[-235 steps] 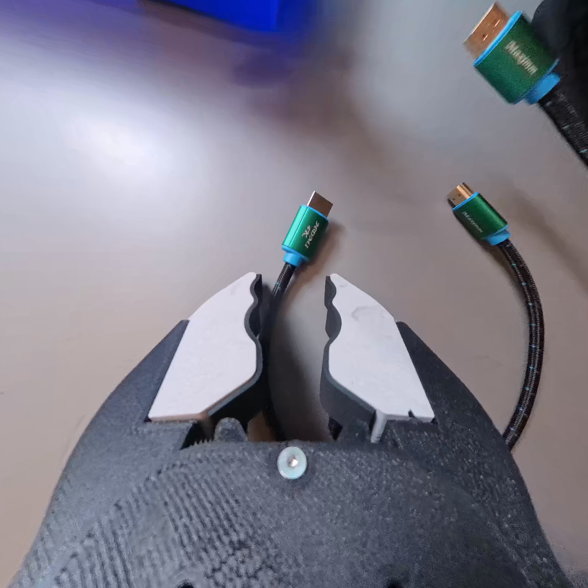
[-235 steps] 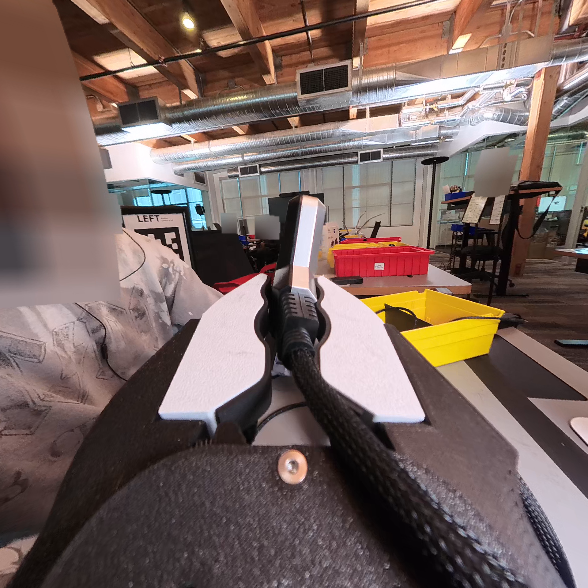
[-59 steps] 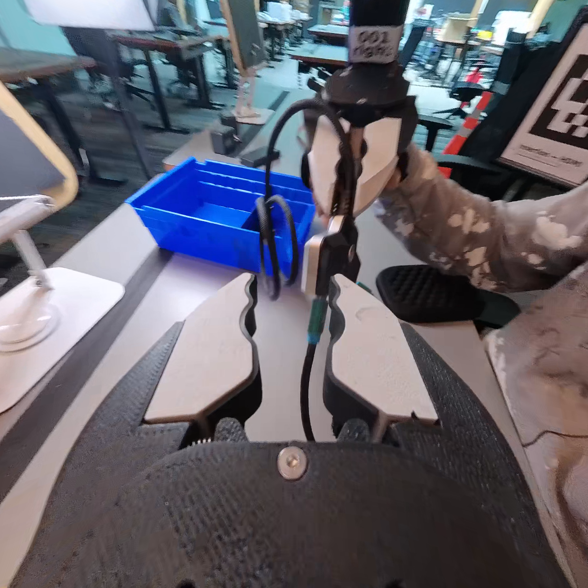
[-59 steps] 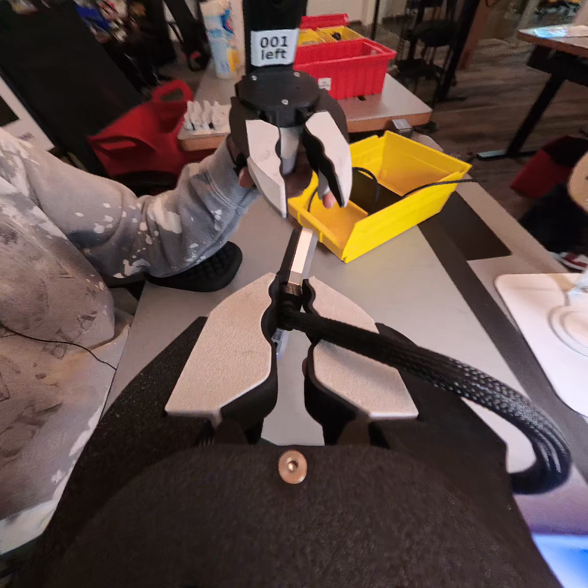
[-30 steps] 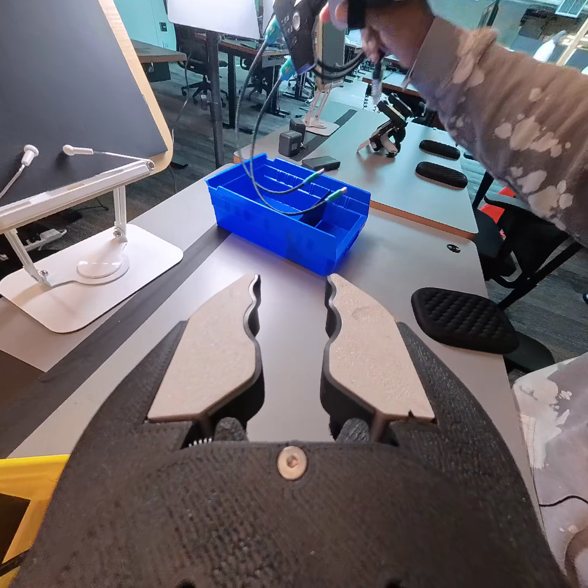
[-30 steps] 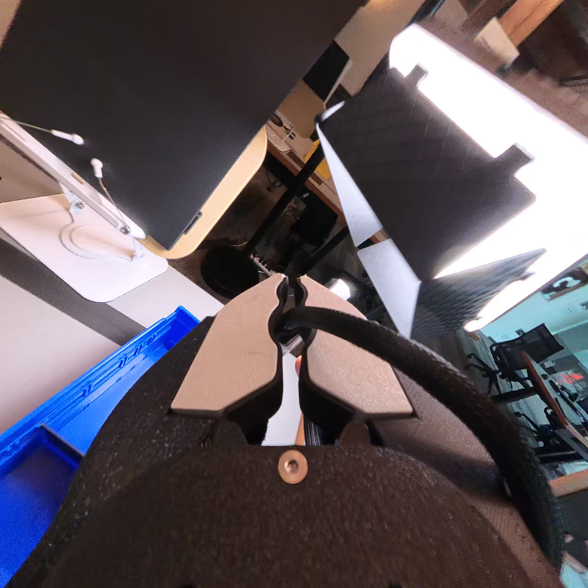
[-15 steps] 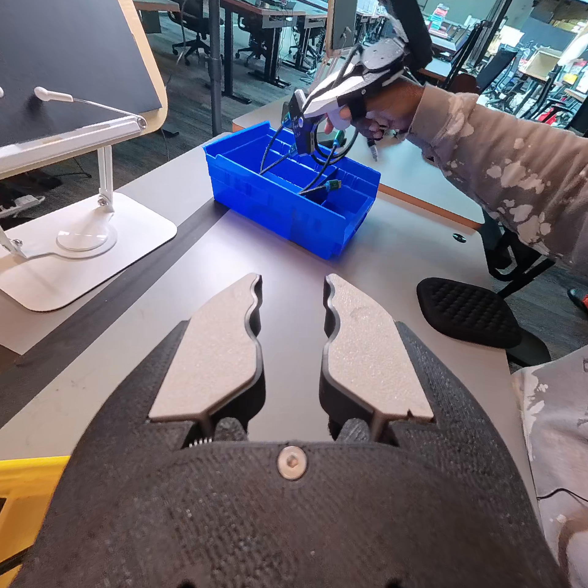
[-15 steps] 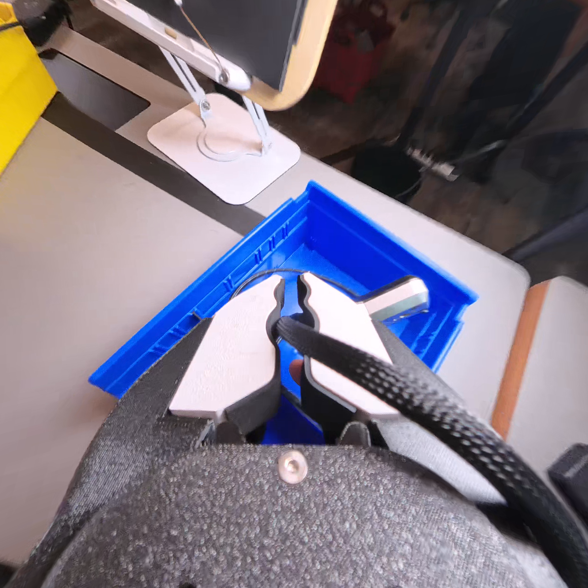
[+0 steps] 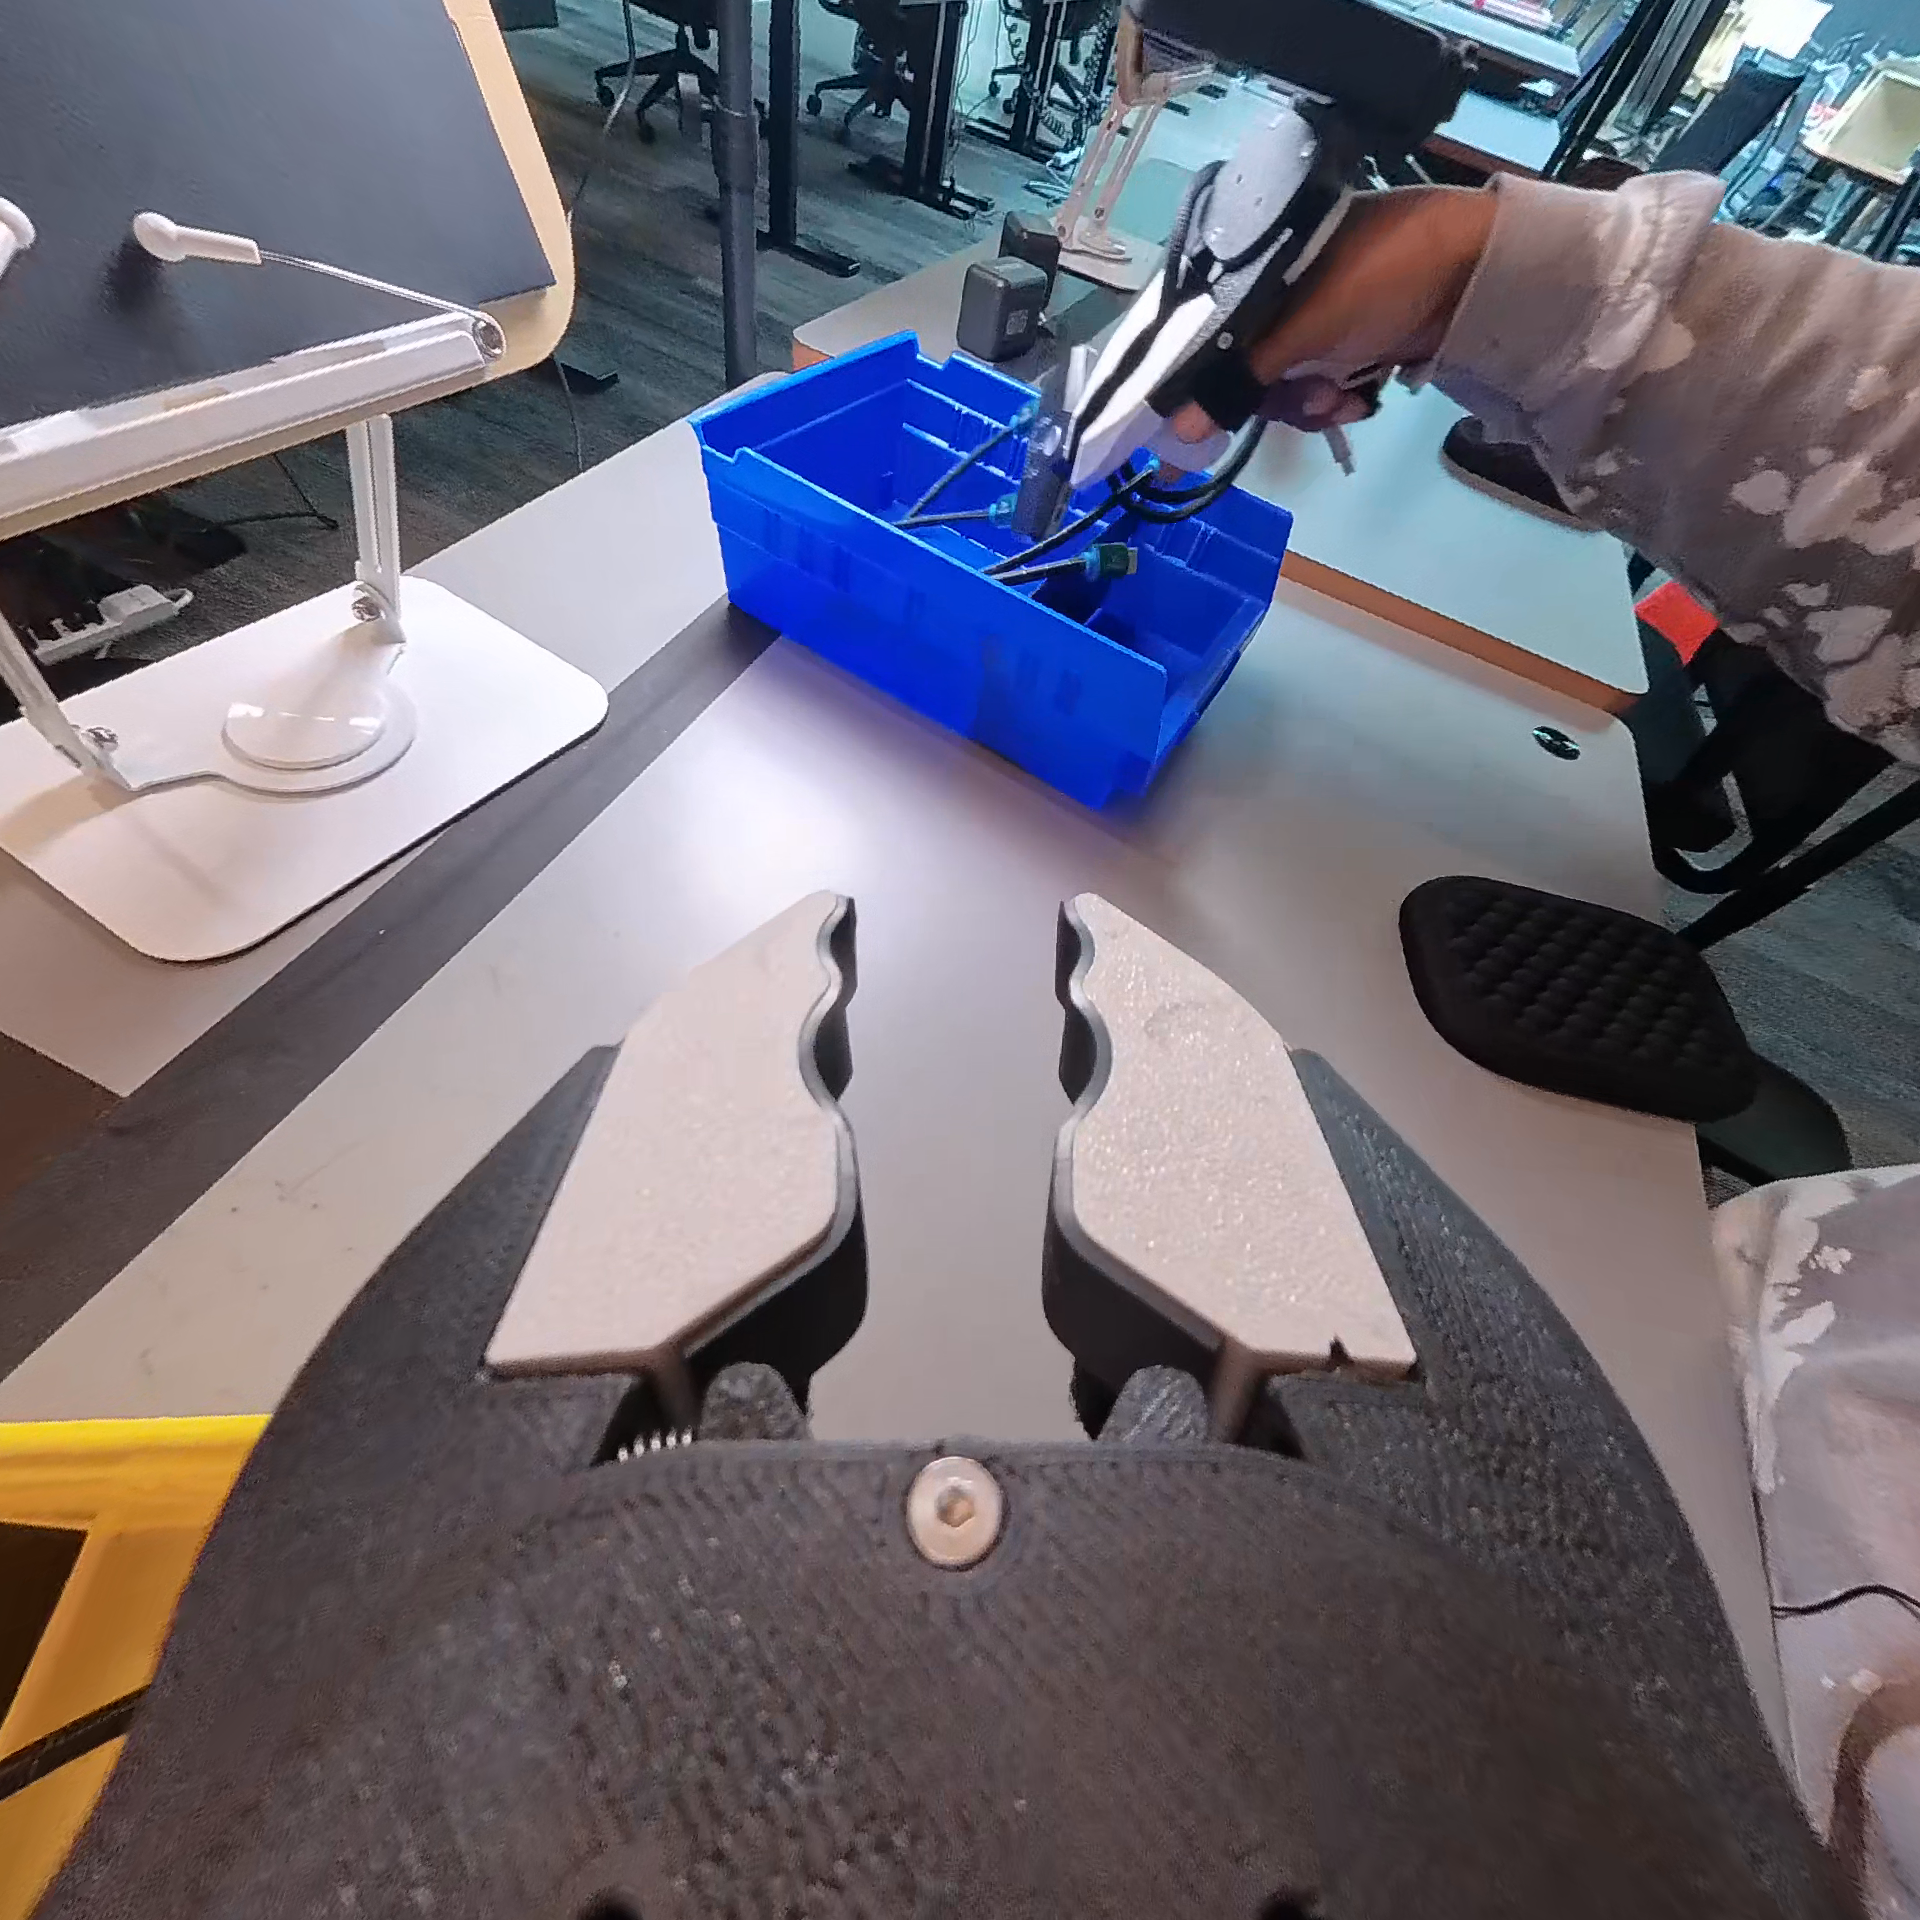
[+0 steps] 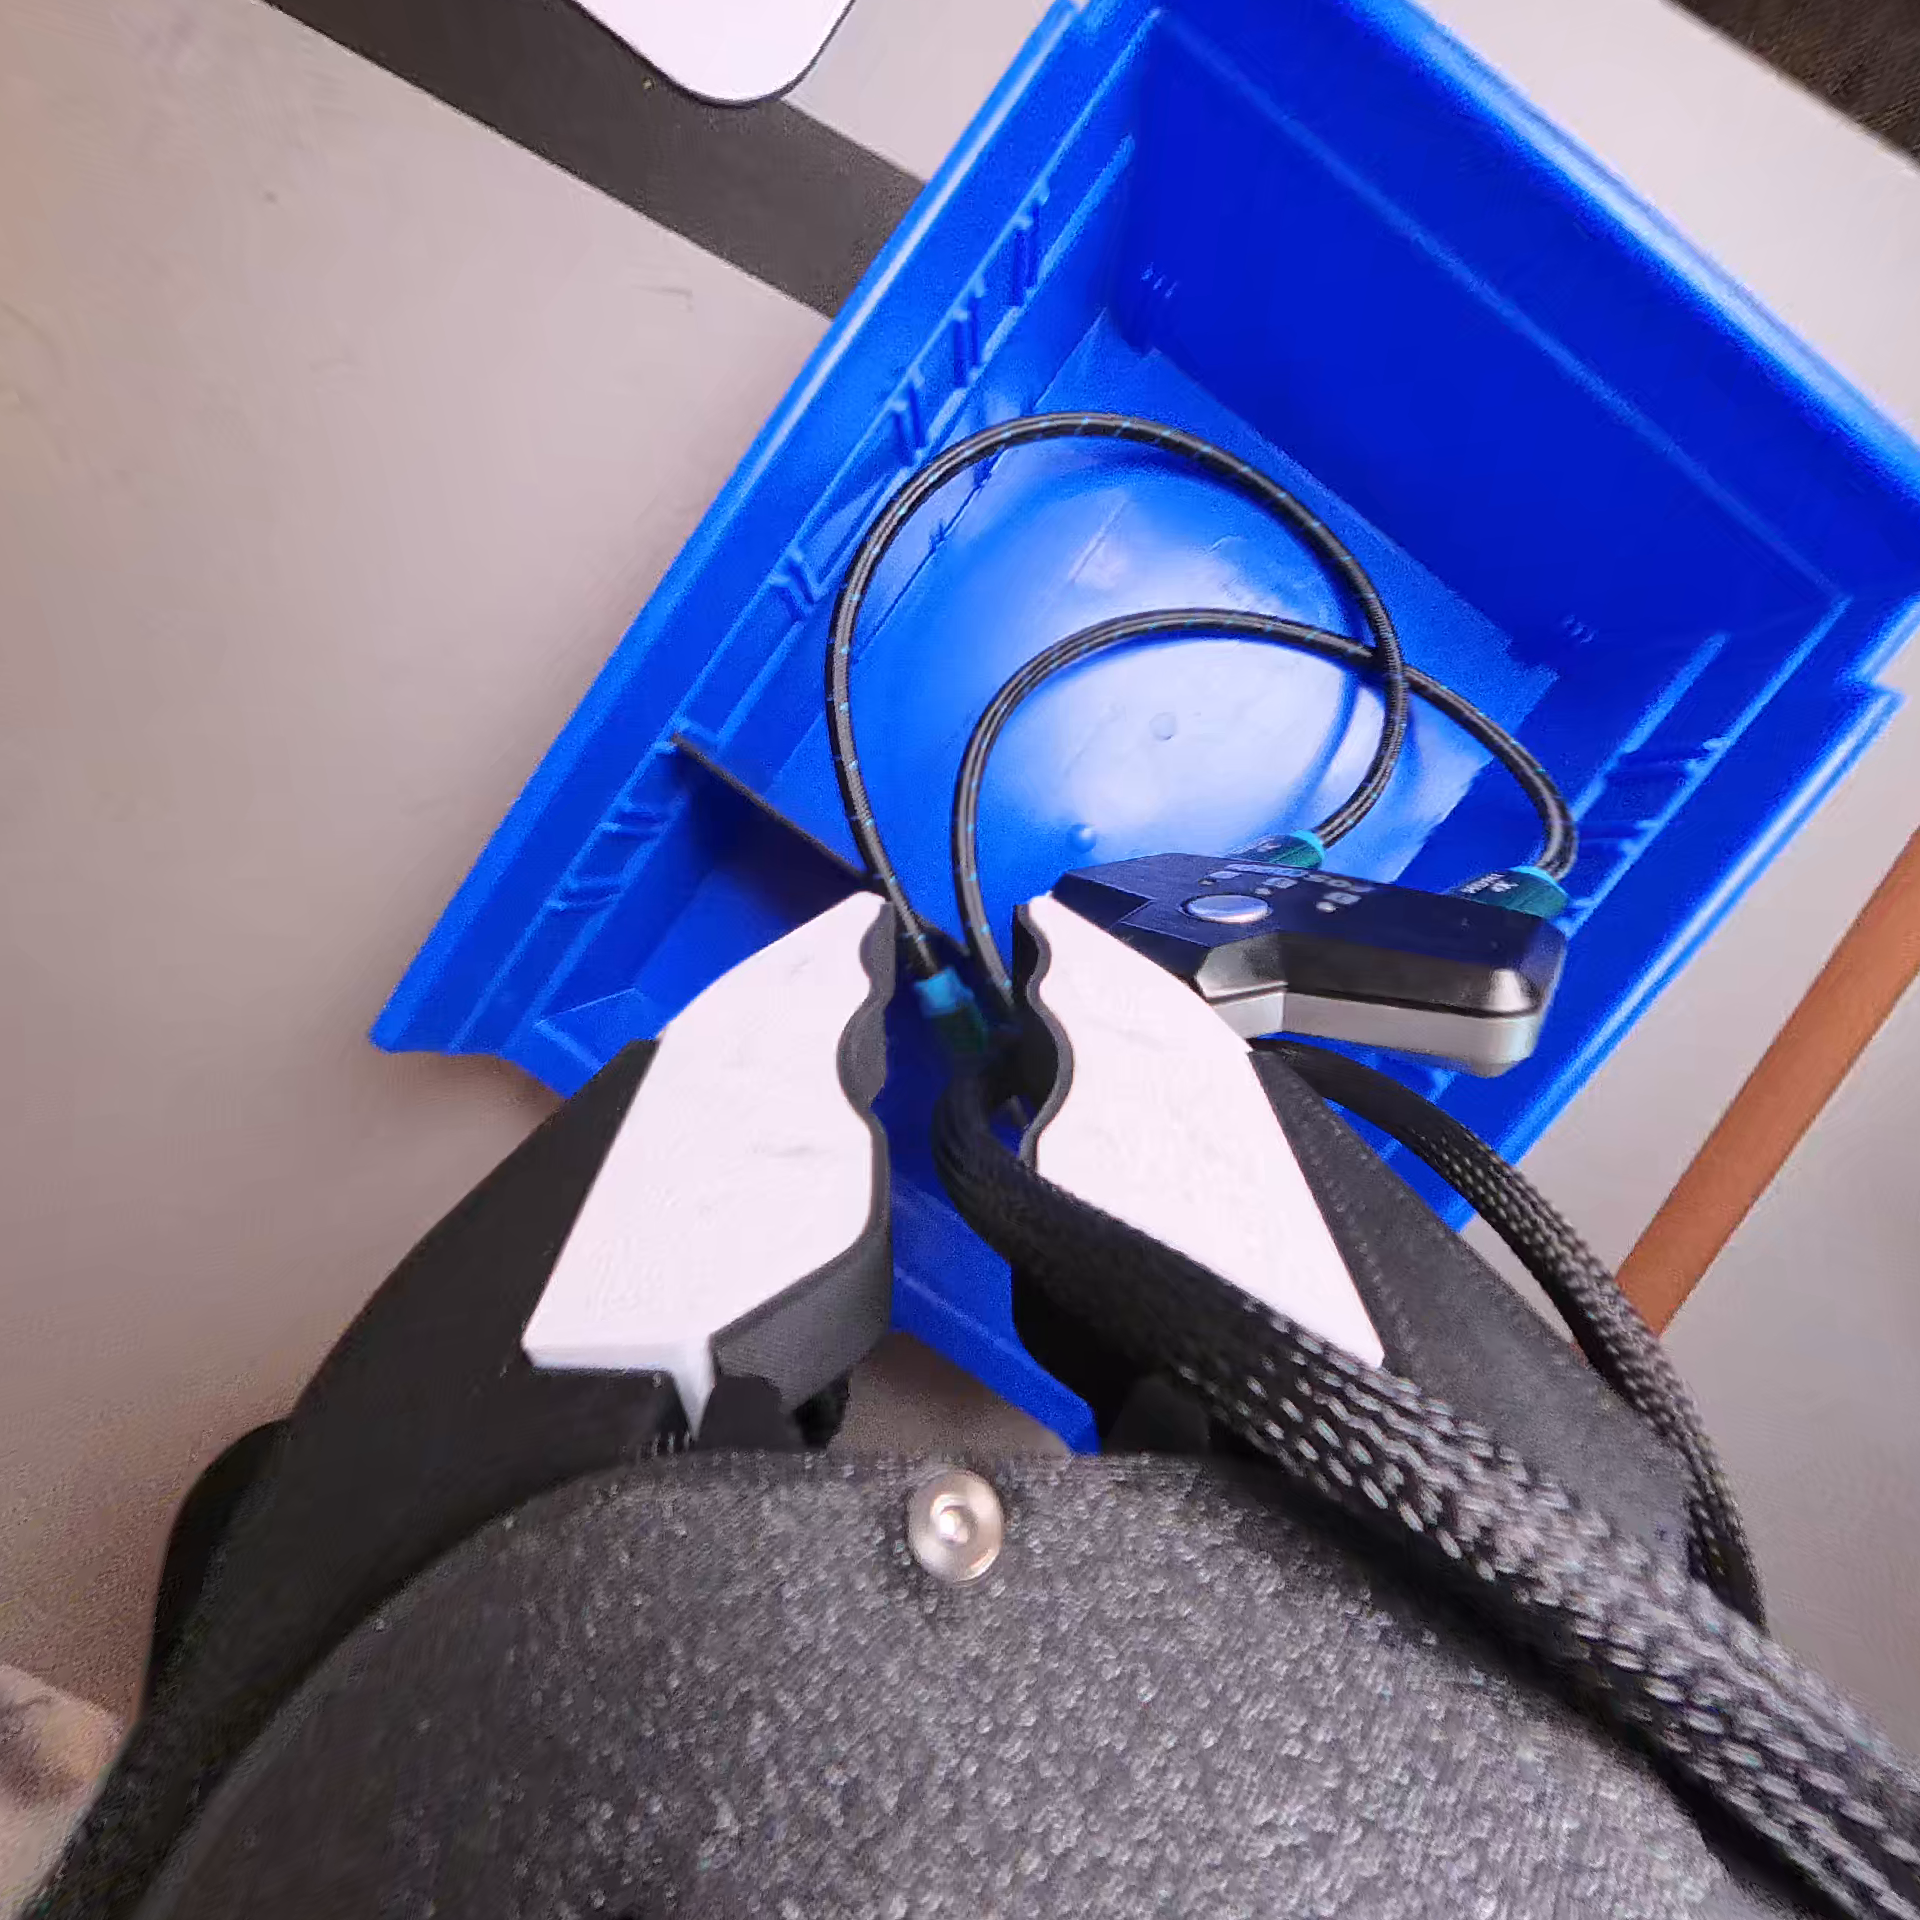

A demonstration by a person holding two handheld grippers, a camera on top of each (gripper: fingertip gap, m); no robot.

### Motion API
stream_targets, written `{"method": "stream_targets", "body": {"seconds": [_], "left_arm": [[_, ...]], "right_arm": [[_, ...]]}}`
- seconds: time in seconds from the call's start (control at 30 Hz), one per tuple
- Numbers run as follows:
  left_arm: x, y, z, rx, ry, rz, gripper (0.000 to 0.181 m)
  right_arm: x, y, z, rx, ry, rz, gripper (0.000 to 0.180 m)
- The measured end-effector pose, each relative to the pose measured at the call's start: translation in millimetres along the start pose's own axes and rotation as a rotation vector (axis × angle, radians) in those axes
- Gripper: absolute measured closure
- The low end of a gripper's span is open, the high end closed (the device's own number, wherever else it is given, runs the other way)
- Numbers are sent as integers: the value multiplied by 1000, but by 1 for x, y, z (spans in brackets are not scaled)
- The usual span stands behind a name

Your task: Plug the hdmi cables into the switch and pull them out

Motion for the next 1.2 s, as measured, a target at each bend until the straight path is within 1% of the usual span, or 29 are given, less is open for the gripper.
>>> {"method": "stream_targets", "body": {"seconds": [0.07, 0.13, 0.2, 0.27, 0.3, 0.33, 0.43, 0.6, 0.67, 0.77, 0.8, 0.83, 0.87, 0.93, 0.97, 1.0, 1.03, 1.07, 1.1, 1.17, 1.2], "left_arm": [[1, -3, -1, -10, -3, -1, 144], [3, -6, -2, -22, -10, -1, 144], [5, -8, -2, -30, -17, -2, 144], [6, -9, -2, -36, -23, -3, 144], [6, -10, -2, -38, -25, -2, 144], [6, -9, -2, -40, -26, 0, 144], [6, -6, -2, -35, -29, 5, 144], [7, 0, 4, -3, -32, -5, 144], [10, 0, 6, 4, -36, -12, 144], [15, -1, 8, 1, -49, -17, 144], [16, -1, 8, -2, -55, -17, 144], [18, -1, 8, -5, -62, -17, 145], [19, 0, 9, -7, -68, -13, 145], [20, 4, 11, -1, -79, -4, 145], [20, 6, 12, 8, -81, -2, 145], [20, 9, 14, 18, -80, -2, 145], [20, 12, 16, 29, -79, -2, 145], [20, 14, 17, 37, -80, -1, 145], [20, 16, 18, 45, -81, 0, 145], [20, 20, 20, 57, -80, 0, 145], [20, 22, 21, 62, -81, -1, 145]], "right_arm": [[11, -5, 8, -7, 25, -32, 146], [19, -13, 11, -64, 78, -78, 133], [21, -22, 14, -128, 158, -137, 130], [19, -28, 17, -181, 228, -190, 130], [15, -29, 18, -200, 248, -194, 134], [11, -29, 20, -204, 253, -189, 140], [3, -31, 17, -163, 224, -180, 148], [-15, -46, 9, -12, 141, -184, 151], [-21, -51, 10, 9, 150, -179, 153], [-24, -60, 16, -15, 123, -178, 147], [-27, -61, 19, -28, 110, -165, 146], [-34, -60, 21, -40, 86, -108, 150], [-40, -60, 22, -58, 47, -35, 143], [-38, -61, 18, -115, -39, -5, 138], [-41, -62, 15, -136, -95, 73, 139], [-48, -64, 13, -139, -202, 203, 141], [-50, -65, 13, -123, -348, 296, 141], [-49, -64, 14, -97, -465, 329, 142], [-49, -63, 15, -64, -517, 343, 148], [-52, -62, 11, -40, -523, 333, 154], [-54, -63, 7, -31, -516, 321, 161]]}}
Point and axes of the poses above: each gripper's, where its closed fingertips meet, y out along the fingers, z out of its underside, x = y × z across the jaws, the point moved 4 cm from there along -y, back along the fingers, and after that the axes turned 3 degrees about z, right-handed, at the moved point
